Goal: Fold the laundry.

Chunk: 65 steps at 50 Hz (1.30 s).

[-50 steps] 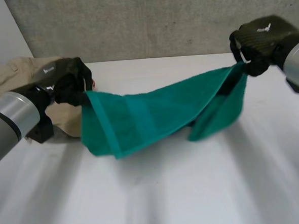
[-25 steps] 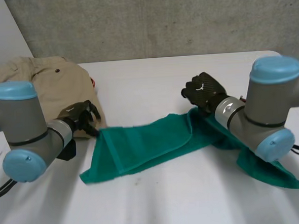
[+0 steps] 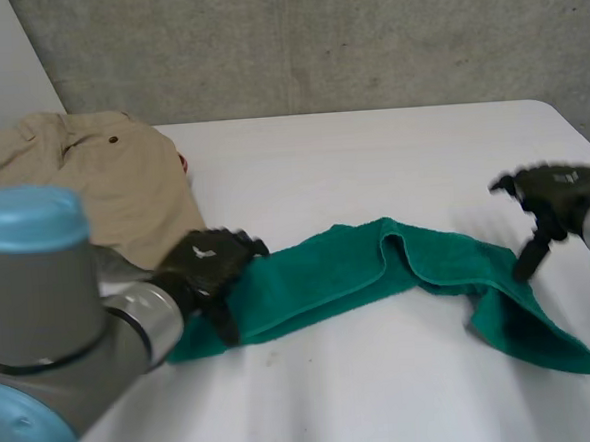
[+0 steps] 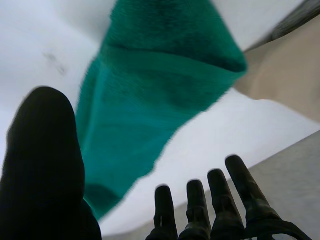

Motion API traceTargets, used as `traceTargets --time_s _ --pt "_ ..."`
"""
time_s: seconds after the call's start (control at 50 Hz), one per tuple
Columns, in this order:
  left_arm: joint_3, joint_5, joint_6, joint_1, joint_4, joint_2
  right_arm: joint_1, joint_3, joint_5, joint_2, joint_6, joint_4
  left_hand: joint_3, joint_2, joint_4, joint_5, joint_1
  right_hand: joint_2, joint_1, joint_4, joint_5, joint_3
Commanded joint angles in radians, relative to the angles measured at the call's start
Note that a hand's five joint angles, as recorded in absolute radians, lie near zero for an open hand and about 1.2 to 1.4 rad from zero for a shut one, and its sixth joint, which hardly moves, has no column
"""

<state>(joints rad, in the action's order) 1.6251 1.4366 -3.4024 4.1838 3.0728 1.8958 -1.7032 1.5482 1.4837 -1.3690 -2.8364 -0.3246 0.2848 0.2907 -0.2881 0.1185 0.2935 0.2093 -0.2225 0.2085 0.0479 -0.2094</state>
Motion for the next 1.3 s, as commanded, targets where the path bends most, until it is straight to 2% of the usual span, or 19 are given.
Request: traceTargets --time_s 0.02,0.18,0.34,0.42,0.44,0.58,0.66,0.76,0.82,0.94,1.02,1.12,1.18,1.24,1.28,1.3 --pt "-0.074 0.086 -0.067 -0.073 0.055 0.17 0.117 0.206 -0.065 0.004 0.037 0.151 0.184 0.178 -0.181 0.176 0.175 0.018 -0.005 0.019 0.005 -0.018" --pt "-0.172 0.117 -0.074 -0.07 0.047 0.289 0.163 0.351 -0.117 0.048 0.017 0.363 0.278 0.272 -0.275 0.27 0.269 0.053 -0.04 0.054 0.04 -0.053" --pt "-0.22 0.116 -0.083 -0.054 0.044 0.347 0.18 0.368 -0.157 0.1 -0.028 0.45 0.41 0.404 -0.407 0.402 0.401 0.294 -0.281 0.295 0.281 -0.294" --pt "-0.241 0.122 -0.093 -0.05 0.037 0.368 0.185 0.349 -0.164 0.125 -0.029 0.454 0.738 0.732 -0.735 0.73 0.729 0.78 -0.767 0.781 0.767 -0.78" --pt "-0.251 0.122 -0.098 -0.045 0.032 0.37 0.188 0.343 -0.169 0.123 -0.029 0.457 1.073 1.067 -1.07 1.065 1.064 1.183 -1.17 1.184 1.17 -1.183" --pt "-0.268 0.111 -0.086 -0.011 -0.011 0.299 0.185 0.316 -0.209 0.056 -0.011 0.434 1.111 1.106 -1.108 1.103 1.103 1.187 -1.174 1.188 1.174 -1.187" --pt "-0.264 0.077 -0.057 0.01 -0.048 0.2 0.168 0.253 -0.218 -0.024 0.047 0.342 1.111 1.106 -1.108 1.103 1.103 1.187 -1.174 1.188 1.174 -1.187" --pt "-0.269 0.012 0.009 0.051 -0.152 0.046 0.16 0.121 -0.212 -0.143 0.216 0.126 1.111 1.106 -1.108 1.103 1.103 1.187 -1.174 1.188 1.174 -1.187" --pt "-0.298 -0.021 0.035 0.081 -0.215 -0.013 0.158 0.052 -0.215 -0.17 0.329 0.07 1.111 1.106 -1.108 1.103 1.103 1.187 -1.174 1.188 1.174 -1.187" --pt "-0.384 -0.044 0.057 0.133 -0.353 -0.023 0.122 -0.03 -0.21 -0.157 0.448 0.081 1.111 1.106 -1.108 1.103 1.103 1.187 -1.174 1.188 1.174 -1.187" --pt "-0.448 -0.042 0.055 0.156 -0.405 0.061 0.077 -0.06 -0.204 -0.088 0.491 0.084 1.111 1.106 -1.108 1.103 1.103 1.187 -1.174 1.188 1.174 -1.187" --pt "-0.563 -0.038 0.054 0.174 -0.364 0.216 0.04 -0.135 -0.146 0.072 0.509 0.133 1.111 1.106 -1.108 1.103 1.103 1.187 -1.174 1.188 1.174 -1.187" --pt "-0.686 -0.044 0.061 0.191 -0.283 0.302 0.017 -0.23 -0.059 0.183 0.494 0.193 1.111 1.106 -1.108 1.103 1.103 1.187 -1.174 1.188 1.174 -1.187" --pt "-0.845 -0.048 0.074 0.206 -0.139 0.348 -0.009 -0.402 0.054 0.27 0.462 0.348 1.111 1.106 -1.108 1.103 1.103 1.187 -1.174 1.188 1.174 -1.187" --pt "-0.895 -0.053 0.089 0.21 -0.054 0.347 -0.012 -0.457 0.081 0.277 0.44 0.419 1.111 1.106 -1.108 1.103 1.103 1.187 -1.174 1.188 1.174 -1.187" --pt "-0.924 -0.051 0.112 0.213 0.034 0.336 -0.013 -0.5 0.092 0.275 0.41 0.505 1.111 1.106 -1.108 1.103 1.103 1.187 -1.174 1.188 1.174 -1.187"
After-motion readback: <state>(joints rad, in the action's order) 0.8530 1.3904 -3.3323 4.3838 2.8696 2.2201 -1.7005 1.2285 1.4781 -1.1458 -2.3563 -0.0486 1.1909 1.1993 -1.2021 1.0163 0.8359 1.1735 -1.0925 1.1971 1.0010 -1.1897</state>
